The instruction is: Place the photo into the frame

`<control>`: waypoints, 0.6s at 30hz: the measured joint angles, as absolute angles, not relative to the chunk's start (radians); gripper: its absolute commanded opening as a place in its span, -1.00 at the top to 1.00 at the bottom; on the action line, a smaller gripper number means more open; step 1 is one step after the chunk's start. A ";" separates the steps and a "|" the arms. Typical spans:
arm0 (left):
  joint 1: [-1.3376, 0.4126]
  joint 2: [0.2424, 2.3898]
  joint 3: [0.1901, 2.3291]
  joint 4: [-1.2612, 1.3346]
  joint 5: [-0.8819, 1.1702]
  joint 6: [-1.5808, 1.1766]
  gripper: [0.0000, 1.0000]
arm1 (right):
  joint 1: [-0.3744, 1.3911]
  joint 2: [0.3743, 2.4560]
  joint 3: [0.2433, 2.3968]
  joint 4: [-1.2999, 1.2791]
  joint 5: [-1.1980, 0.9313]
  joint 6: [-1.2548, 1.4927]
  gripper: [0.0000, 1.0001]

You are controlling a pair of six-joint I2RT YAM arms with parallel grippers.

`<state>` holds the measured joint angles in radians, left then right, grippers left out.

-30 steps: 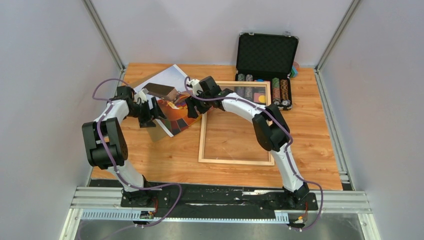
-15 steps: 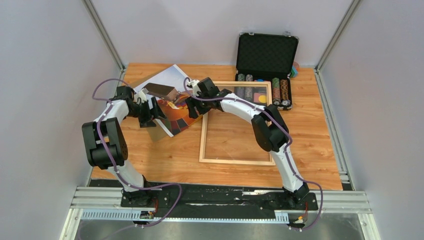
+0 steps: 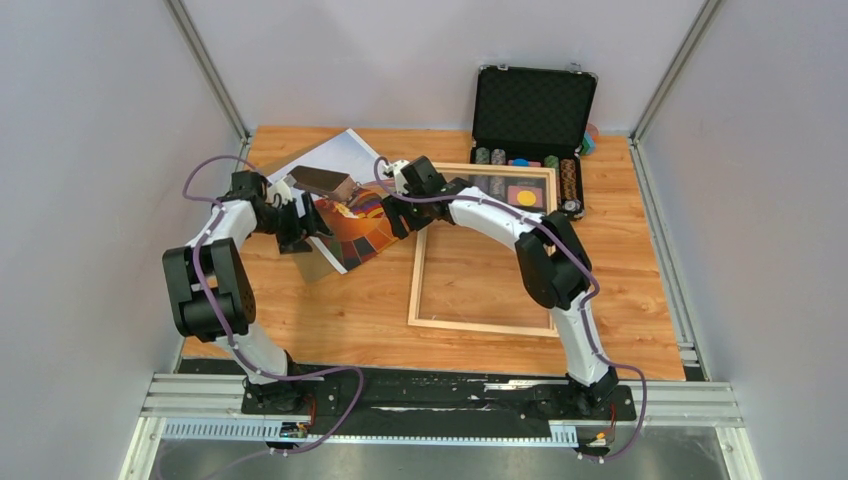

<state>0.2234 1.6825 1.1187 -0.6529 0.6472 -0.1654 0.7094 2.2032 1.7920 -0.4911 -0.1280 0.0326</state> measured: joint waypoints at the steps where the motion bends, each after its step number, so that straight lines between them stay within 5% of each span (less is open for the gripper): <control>1: 0.223 1.678 1.119 -0.653 0.647 -0.165 -0.77 | 0.709 2.197 1.785 -0.493 -0.123 0.031 -0.37; 18: 0.223 1.663 1.097 -0.641 0.641 -0.165 -0.78 | 0.666 2.162 1.829 -0.560 -0.150 0.003 -0.48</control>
<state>0.2234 1.6627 1.0973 -0.6411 0.6407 -0.1654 0.6662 2.1620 1.8294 -0.5598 -0.1501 0.0032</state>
